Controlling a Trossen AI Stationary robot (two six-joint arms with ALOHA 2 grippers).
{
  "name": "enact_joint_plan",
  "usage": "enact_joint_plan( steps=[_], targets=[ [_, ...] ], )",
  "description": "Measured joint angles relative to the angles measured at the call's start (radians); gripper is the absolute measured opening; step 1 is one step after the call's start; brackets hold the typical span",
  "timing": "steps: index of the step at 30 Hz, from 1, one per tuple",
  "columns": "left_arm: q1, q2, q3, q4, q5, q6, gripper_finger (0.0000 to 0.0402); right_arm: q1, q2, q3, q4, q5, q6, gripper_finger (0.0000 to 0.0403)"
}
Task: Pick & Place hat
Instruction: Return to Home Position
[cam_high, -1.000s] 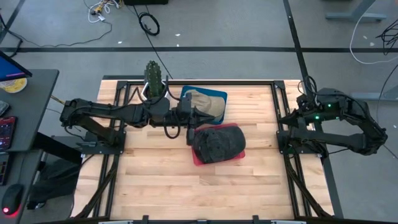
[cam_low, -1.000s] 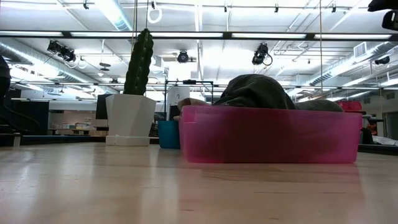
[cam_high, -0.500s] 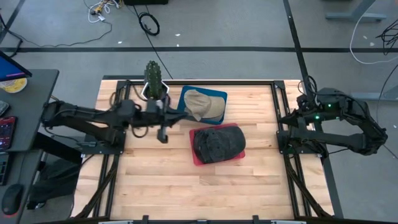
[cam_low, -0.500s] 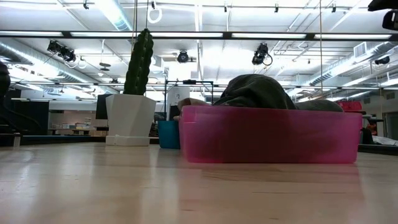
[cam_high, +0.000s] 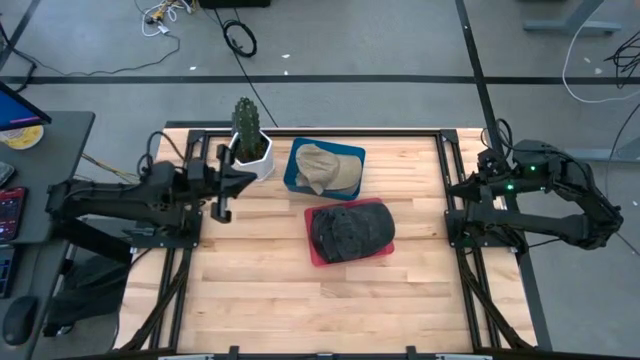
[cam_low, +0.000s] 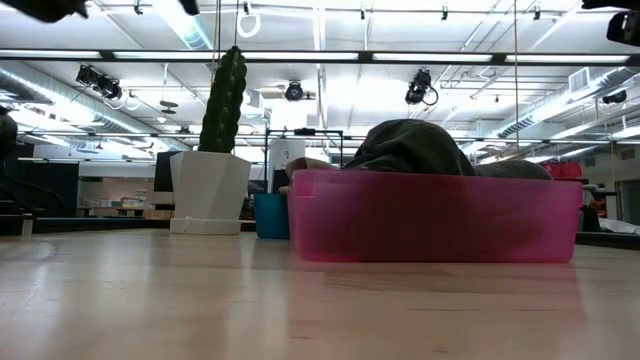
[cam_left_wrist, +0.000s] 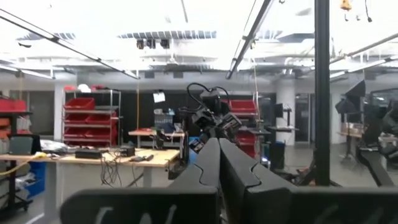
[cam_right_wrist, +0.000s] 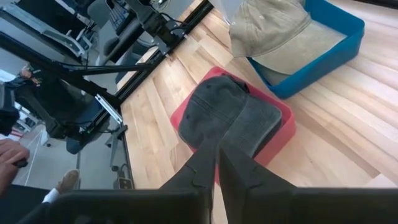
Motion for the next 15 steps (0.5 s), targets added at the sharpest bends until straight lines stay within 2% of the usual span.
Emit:
enact_joint_plan(
  steps=[7, 15],
  targets=[
    [0.013, -0.141, -0.204, 0.146, 0.001, -0.029, 0.0001, 0.000, 0.000, 0.000, 0.000, 0.000, 0.000, 0.0023],
    [0.013, -0.203, -0.380, 0.316, 0.001, -0.048, 0.0001, 0.000, 0.000, 0.000, -0.003, 0.000, -0.009, 0.0023]
  ],
)
